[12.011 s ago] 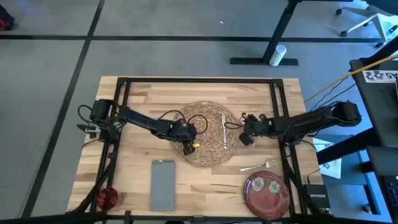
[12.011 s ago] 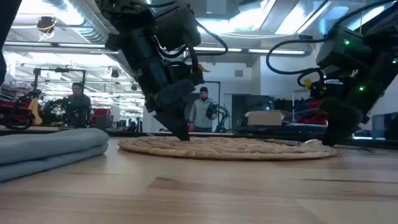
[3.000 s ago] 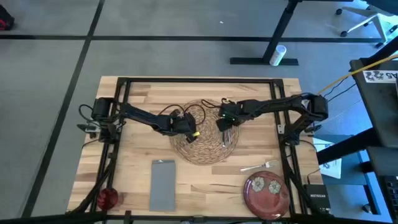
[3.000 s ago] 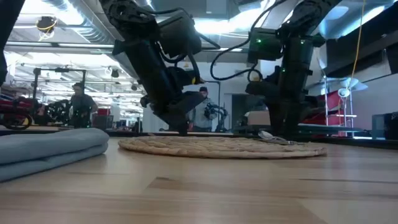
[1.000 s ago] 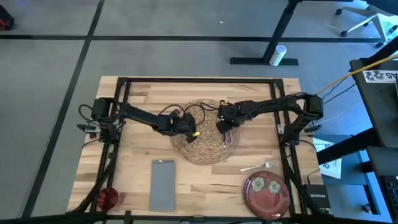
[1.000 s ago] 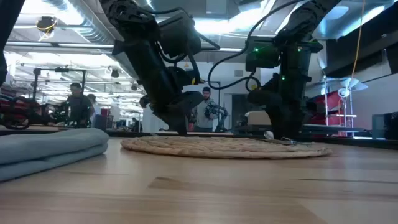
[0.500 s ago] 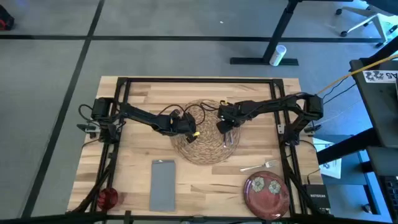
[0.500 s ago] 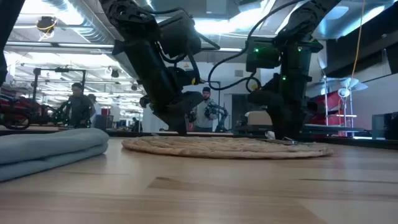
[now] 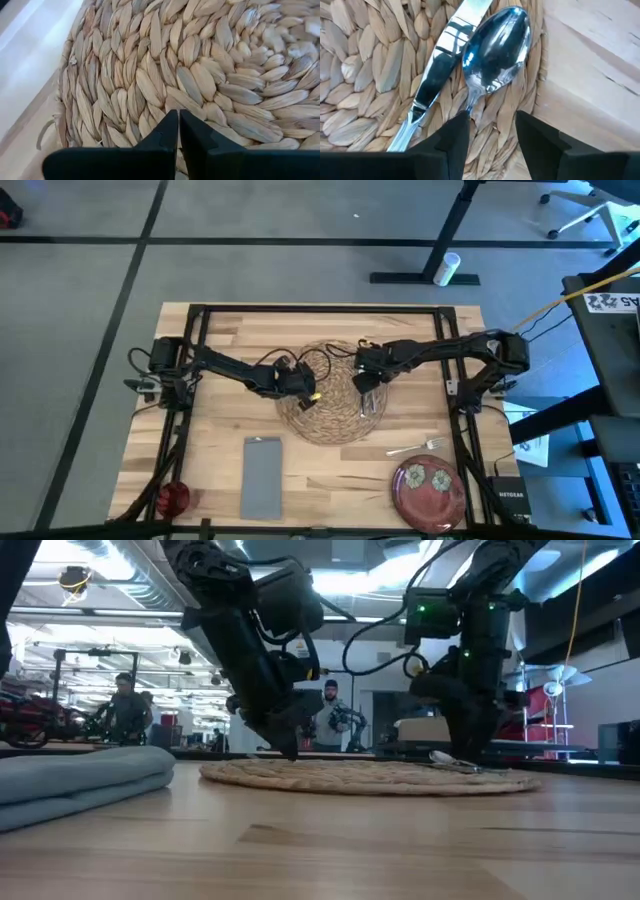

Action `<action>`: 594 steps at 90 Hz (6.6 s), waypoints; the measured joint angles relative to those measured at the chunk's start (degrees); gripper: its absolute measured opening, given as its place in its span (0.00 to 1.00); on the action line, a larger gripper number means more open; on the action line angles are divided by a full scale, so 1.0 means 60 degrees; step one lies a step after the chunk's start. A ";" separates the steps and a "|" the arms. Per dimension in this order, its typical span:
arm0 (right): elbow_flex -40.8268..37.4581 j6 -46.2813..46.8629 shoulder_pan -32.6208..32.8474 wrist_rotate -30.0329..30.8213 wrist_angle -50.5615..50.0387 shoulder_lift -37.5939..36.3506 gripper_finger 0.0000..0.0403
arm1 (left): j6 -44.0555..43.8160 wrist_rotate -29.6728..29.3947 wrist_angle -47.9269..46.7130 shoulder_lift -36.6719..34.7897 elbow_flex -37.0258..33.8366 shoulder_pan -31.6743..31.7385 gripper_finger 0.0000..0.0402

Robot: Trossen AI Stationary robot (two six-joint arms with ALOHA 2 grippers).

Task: Set table place
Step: Put the red plate to the left of silver table knife on the brown placemat

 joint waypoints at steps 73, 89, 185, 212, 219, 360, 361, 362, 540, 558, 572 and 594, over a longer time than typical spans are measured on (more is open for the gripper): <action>0.5153 -0.4960 0.2915 -0.0737 -0.6552 -0.0301 0.36 | 0.1632 -0.0106 -0.1215 -0.1454 -0.0004 -0.1165 0.00; 0.4737 -0.4928 0.4294 -0.1516 -0.6441 -0.0296 0.36 | 0.1439 -0.0024 -0.1533 -0.1527 -0.0002 -0.1562 0.00; -0.0940 -0.4574 0.6881 -0.5089 -0.0018 -0.0280 0.52 | -0.1286 0.0910 -0.1792 -0.1527 0.0000 -0.3691 0.00; -0.0940 -0.5213 0.6875 -0.5768 0.0053 -0.0280 0.42 | -0.1334 0.0904 -0.1817 -0.1527 0.0000 -0.3691 0.00; -0.0940 -0.5221 0.6881 -0.5841 0.0058 -0.0280 0.40 | -0.1334 0.0903 -0.1819 -0.1527 0.0000 -0.3691 0.00; -0.2599 -0.5905 0.6876 -0.6237 0.1630 -0.0286 0.08 | 0.0040 0.1172 -0.1003 -0.1520 0.0004 -0.3812 0.21; -0.2561 -0.5918 0.6878 -0.6223 0.1611 -0.0284 0.08 | 0.0041 0.1172 -0.1003 -0.1520 0.0004 -0.3812 0.21; -0.2522 -0.5937 0.6878 -0.6202 0.1582 -0.0284 0.08 | 0.0043 0.1172 -0.1003 -0.1520 0.0004 -0.3812 0.21; 0.3031 -0.8023 -0.0181 -0.5555 -0.0553 -0.1046 0.00 | 0.0674 0.0043 -0.1215 -0.2780 0.0004 -0.5251 0.00; 0.3034 -0.8014 -0.1592 -0.6892 0.0062 -0.0233 0.00 | 0.0682 0.0047 -0.1181 -0.2780 0.0004 -0.5247 0.00; 0.3034 -0.8010 -0.2018 -0.7263 0.0546 0.0547 0.00 | 0.0711 0.0050 -0.1178 -0.2780 0.0004 -0.5247 0.00; 0.3034 -0.7974 -0.2338 -0.8049 0.1129 0.1414 0.00 | 0.0700 0.0050 -0.1175 -0.2780 0.0004 -0.5225 0.00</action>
